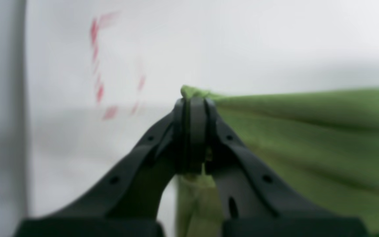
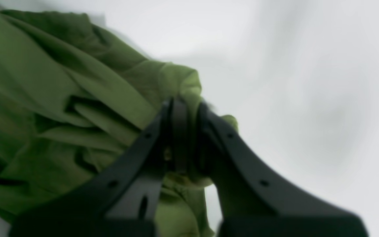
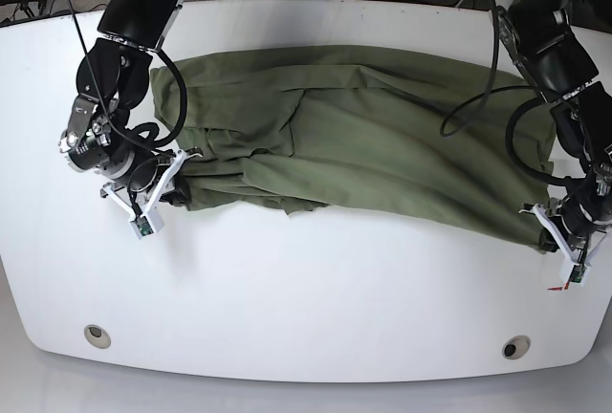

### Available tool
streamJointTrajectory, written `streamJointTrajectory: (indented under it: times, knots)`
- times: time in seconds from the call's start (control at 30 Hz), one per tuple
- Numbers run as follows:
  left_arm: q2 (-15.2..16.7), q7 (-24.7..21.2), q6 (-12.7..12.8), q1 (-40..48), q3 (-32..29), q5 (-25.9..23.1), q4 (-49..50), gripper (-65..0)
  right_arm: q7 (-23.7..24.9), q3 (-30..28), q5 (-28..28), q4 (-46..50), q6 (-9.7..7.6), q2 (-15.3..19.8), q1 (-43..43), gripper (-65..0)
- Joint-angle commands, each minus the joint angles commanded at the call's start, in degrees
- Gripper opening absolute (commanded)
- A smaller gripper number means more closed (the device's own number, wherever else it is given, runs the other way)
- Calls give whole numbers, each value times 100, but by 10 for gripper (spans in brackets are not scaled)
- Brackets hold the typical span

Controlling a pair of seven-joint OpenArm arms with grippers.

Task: Fold the T-shirt properly
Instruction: 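Hold the shirt edge with the right gripper and regrasp with the left gripper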

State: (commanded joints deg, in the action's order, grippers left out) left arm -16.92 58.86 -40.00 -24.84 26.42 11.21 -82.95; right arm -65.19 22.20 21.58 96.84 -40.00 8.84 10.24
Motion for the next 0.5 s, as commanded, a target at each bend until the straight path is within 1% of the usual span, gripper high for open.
streamJointTrajectory:
  times: [0.03, 0.17, 0.27, 0.33, 0.4, 0.43, 0.47, 0.5]
  knots:
    - [-9, -79, 0, -79, -9, -9, 105, -650, 0, 0, 0, 0, 0, 0, 0, -650]
    - [-123, -501, 0, -352, -413, -9, 862, -650, 0, 0, 0, 0, 0, 0, -9, -650]
    - [-316, -545, 0, -422, -484, 0, 1204, -647, 0, 0, 0, 0, 0, 0, -35, -650]
    - [-352, -571, 0, -501, -475, 0, 1389, -603, 0, 0, 0, 0, 0, 0, -44, -650]
    - [-360, -607, 0, -615, -484, 0, 1618, -517, 26, 0, -9, -9, 0, 0, -35, -650]
    - [-360, -651, 0, -642, -484, 0, 1679, -485, 62, 0, -18, -9, 0, 0, -35, -650]
    - [-360, -738, 0, -677, -484, 0, 1749, -418, 114, -9, -9, -9, 0, 0, -35, -650]
    - [-360, -782, 0, -677, -484, 0, 1767, -372, 123, -9, -9, 0, 0, 0, -44, -650]
